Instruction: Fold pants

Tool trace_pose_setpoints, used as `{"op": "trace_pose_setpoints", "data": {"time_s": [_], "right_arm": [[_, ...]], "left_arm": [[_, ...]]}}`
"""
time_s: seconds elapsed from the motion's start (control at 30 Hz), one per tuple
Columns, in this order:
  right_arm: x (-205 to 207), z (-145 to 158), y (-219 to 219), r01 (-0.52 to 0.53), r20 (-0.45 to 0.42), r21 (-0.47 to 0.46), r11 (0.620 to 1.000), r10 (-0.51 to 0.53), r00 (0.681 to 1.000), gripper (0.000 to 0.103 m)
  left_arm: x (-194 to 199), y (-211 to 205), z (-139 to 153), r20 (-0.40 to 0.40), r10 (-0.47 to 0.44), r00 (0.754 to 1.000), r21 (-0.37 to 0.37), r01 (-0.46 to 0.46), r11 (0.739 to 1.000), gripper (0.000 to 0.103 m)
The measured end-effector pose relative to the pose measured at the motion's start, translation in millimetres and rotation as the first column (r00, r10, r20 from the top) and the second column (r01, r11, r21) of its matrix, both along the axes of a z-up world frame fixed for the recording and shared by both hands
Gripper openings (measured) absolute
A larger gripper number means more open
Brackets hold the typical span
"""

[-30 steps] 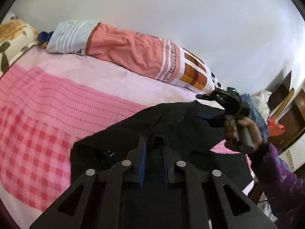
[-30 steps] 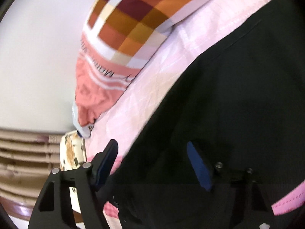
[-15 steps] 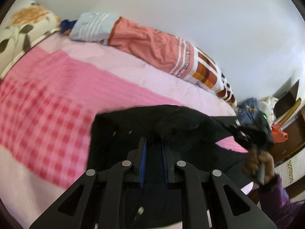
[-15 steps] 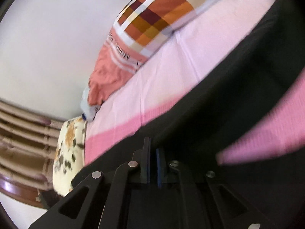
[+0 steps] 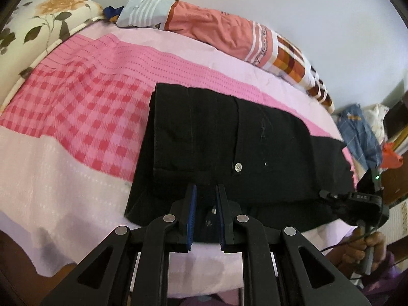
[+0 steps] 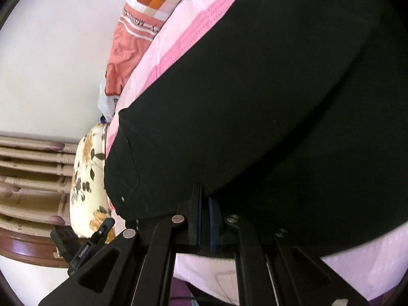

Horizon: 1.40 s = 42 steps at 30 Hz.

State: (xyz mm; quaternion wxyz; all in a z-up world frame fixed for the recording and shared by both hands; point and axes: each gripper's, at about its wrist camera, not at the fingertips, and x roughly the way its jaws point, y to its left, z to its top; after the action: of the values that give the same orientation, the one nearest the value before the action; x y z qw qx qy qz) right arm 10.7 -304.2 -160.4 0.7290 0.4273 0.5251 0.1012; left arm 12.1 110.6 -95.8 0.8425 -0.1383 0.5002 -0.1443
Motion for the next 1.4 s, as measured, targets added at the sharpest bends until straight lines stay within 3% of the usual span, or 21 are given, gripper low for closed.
{"op": "trace_pose_setpoints", "data": {"time_s": [0.1,0.17,0.27,0.37,0.47,0.53,0.57,0.6,0.67,0.83,1.0,1.1,1.17,1.23,1.3,1.33,1.4], "right_arm": [[-11,-7,6,-0.017,-0.013,-0.002,1.0,0.017,1.0,0.006],[-15,-19,10,-0.029,-0.035,0.003,1.0,0.029,0.999,0.005],[-19,-23,11,-0.038,-0.012,-0.001,0.999,0.038,0.999,0.004],[-20,-25,3,-0.011,0.015,0.105,0.994,0.009,1.0,0.01],[-24,-30,-17,0.069,0.039,0.228,0.971,-0.08,0.996,0.019],[-26,-25,-39,0.121,0.082,0.23,0.966,-0.143,0.986,0.026],[-27,-22,-51,0.144,0.104,0.225,0.964,-0.171,0.98,0.03],[-28,-19,-69,0.179,0.135,0.207,0.962,-0.209,0.969,0.033],[-30,-18,-98,0.236,0.16,0.176,0.956,-0.264,0.951,0.039],[-31,-25,-187,0.409,0.175,0.23,0.883,-0.451,0.875,0.038],[-14,-21,-253,0.492,0.215,0.259,0.831,-0.546,0.81,0.042],[-3,-26,-277,0.496,0.207,0.364,0.788,-0.588,0.782,0.043],[1,-18,-288,0.495,0.246,0.41,0.766,-0.616,0.749,0.043],[-2,-7,-296,0.491,0.302,0.42,0.763,-0.627,0.718,0.044],[-11,1,-302,0.502,0.343,0.427,0.752,-0.648,0.68,0.052],[-13,2,-301,0.508,0.346,0.431,0.746,-0.656,0.671,0.059],[-16,-1,-300,0.519,0.338,0.421,0.744,-0.659,0.671,0.06]], "left_arm": [[-6,-1,-4,-0.003,-0.002,1.0,0.003,0.002,1.0,0.015],[-7,-2,-11,-0.007,0.001,1.0,0.051,-0.001,0.999,0.015],[-10,3,-17,-0.035,0.033,0.999,0.066,-0.03,0.997,0.015],[-21,-2,6,0.034,0.049,0.998,0.09,-0.052,0.995,0.017],[-27,-22,31,0.102,0.016,0.995,0.052,-0.022,0.998,0.02],[-23,-44,40,0.122,-0.022,0.992,0.017,0.02,1.0,0.034],[-19,-62,41,0.129,-0.06,0.99,-0.003,0.061,0.998,0.048],[-16,-75,41,0.133,-0.082,0.988,-0.006,0.083,0.996,0.055],[-8,-106,32,0.124,-0.143,0.982,0.0,0.144,0.99,0.055],[8,-163,-4,0.03,-0.252,0.967,-0.006,0.252,0.968,0.055],[14,-173,-26,-0.047,-0.241,0.969,0.005,0.241,0.97,0.055],[13,-167,-37,-0.084,-0.21,0.974,-0.021,0.209,0.978,0.055],[13,-164,-38,-0.093,-0.195,0.976,-0.038,0.192,0.981,0.055],[12,-165,-37,-0.093,-0.194,0.977,-0.022,0.193,0.981,0.055],[12,-168,-37,-0.095,-0.2,0.975,0.002,0.201,0.98,0.055],[14,-170,-37,-0.096,-0.203,0.975,0.01,0.205,0.979,0.055],[14,-173,-37,-0.097,-0.207,0.973,0.026,0.21,0.977,0.055]]}}
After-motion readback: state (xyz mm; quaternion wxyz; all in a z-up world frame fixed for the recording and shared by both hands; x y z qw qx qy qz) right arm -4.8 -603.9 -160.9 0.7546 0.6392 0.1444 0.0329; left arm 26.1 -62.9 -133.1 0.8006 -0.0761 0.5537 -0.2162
